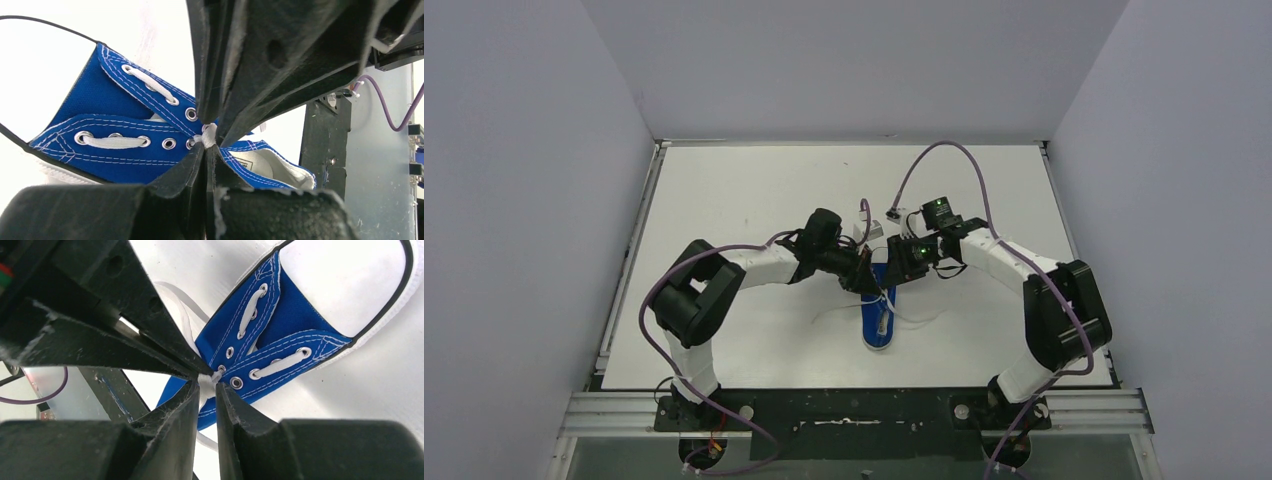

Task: Tie the shoes

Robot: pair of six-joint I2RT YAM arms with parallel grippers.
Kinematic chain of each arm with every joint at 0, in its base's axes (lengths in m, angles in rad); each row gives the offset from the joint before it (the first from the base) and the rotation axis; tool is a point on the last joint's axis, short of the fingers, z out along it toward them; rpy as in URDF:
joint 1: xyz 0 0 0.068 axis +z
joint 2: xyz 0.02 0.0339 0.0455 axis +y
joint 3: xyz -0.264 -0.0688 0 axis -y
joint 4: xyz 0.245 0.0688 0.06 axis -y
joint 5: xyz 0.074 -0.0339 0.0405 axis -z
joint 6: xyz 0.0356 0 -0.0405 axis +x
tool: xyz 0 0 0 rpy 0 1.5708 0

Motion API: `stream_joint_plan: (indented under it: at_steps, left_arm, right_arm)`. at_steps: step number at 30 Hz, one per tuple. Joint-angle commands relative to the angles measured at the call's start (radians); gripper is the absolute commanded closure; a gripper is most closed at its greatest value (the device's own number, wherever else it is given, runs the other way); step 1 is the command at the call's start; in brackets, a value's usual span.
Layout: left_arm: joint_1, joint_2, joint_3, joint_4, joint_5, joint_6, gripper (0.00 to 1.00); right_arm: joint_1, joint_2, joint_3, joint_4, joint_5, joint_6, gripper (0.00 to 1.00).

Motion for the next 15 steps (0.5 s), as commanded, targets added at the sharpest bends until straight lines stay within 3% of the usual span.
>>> stream_joint_plan:
  at_steps: [1,8,13,15]
  left_arm:
    - [-0.007,-0.060,0.009,0.034,0.019,0.024,1.00]
    - [-0.008,-0.060,0.010,0.032,0.027,0.030,1.00]
    - [-0.007,-0.064,0.004,0.043,0.026,0.031,1.00]
    - [-0.006,-0.062,0.001,0.046,0.025,0.030,1.00]
  right_arm:
    - [-0.005,0.016,-0.006,0.077,-0.050,0.006,0.79]
    - [-0.004,0.050,-0.008,0.099,-0.083,0.017,0.77]
    - [-0.006,0.050,-0.013,0.132,-0.092,0.039,0.85]
    - [-0.006,0.064,-0.007,0.131,-0.107,0.042,0.93]
